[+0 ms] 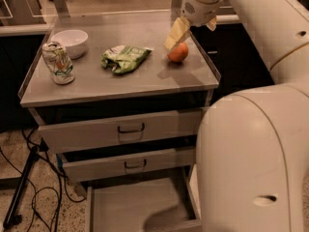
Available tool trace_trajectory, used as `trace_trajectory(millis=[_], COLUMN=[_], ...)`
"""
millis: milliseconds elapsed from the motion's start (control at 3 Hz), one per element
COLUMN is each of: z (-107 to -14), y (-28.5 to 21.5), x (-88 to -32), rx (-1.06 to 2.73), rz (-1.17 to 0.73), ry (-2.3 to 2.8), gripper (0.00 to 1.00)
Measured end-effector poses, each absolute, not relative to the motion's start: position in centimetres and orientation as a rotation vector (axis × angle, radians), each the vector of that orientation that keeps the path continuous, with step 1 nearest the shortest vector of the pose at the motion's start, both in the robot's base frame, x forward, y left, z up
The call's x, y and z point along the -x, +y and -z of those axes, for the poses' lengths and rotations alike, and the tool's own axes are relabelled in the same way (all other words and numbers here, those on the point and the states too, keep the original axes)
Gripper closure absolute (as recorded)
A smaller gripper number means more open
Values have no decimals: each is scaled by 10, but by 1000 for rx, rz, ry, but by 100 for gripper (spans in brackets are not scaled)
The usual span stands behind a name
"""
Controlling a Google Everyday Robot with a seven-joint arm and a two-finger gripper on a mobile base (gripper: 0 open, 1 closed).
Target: Place orange into bottom drawer
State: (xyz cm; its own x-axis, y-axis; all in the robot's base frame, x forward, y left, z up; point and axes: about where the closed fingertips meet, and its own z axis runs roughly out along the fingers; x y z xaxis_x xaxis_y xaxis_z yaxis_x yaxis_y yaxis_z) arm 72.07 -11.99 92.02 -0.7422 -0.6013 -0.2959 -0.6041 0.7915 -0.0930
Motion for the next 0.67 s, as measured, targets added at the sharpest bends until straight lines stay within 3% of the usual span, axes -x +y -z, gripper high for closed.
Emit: trace_trajectory(millis=[667], z=[-898], y=[-109], x=[-741], rx=[924], rz=[-38], ry=[2692], gripper=[0])
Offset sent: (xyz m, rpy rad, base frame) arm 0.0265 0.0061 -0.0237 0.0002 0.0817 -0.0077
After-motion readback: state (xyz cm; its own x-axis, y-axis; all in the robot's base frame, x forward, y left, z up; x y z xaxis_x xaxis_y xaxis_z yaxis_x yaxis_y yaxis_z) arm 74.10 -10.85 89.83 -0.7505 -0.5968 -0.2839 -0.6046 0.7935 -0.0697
